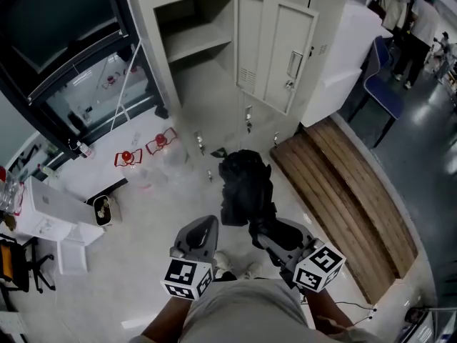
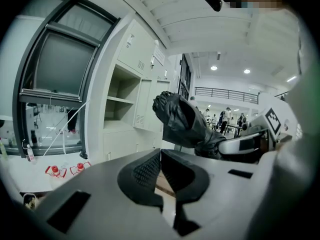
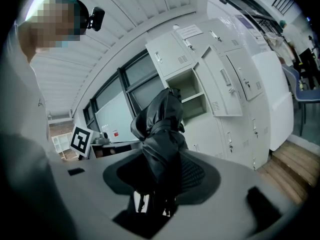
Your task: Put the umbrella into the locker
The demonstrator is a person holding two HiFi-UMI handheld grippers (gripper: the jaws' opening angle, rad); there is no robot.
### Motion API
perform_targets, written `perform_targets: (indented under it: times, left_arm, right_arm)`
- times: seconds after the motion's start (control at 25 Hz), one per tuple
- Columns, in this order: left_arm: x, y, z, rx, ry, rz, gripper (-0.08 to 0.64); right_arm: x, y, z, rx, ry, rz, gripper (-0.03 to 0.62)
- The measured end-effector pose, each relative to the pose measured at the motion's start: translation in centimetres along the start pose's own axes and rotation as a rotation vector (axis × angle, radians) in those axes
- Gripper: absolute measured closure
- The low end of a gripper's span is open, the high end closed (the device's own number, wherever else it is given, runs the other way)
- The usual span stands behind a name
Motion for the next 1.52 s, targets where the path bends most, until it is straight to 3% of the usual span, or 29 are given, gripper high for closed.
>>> perform_targets:
  times: [0.48, 1.0, 1.52]
  left_arm:
    - [1.5, -6.2, -0.9, -0.023, 0.013, 0.014, 0.543]
    - [1.2, -7.9, -0.5, -0.062, 0.004, -0.002, 0.543]
    - [3.4, -11.8, 5.7, -0.023, 0.013, -0.006, 0.543]
  right_arm:
    - [2.4, -1.2, 5.6, -0.048, 0.036, -0.012, 0.4]
    - [2.9, -1.1, 7.6, -0.073, 0.04, -0.012, 0.4]
    - [6.1, 4.2, 13.1, -0.031, 0.033, -0.021, 0.4]
Point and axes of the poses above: the fingertips, and each gripper's own axes: z forward along the fingers, y to its right, x out of its top, the point moved 1 cm from there along -z, backward along the fingers, and after that the axes turned 7 degrees about -x, right-handed, at the moved point
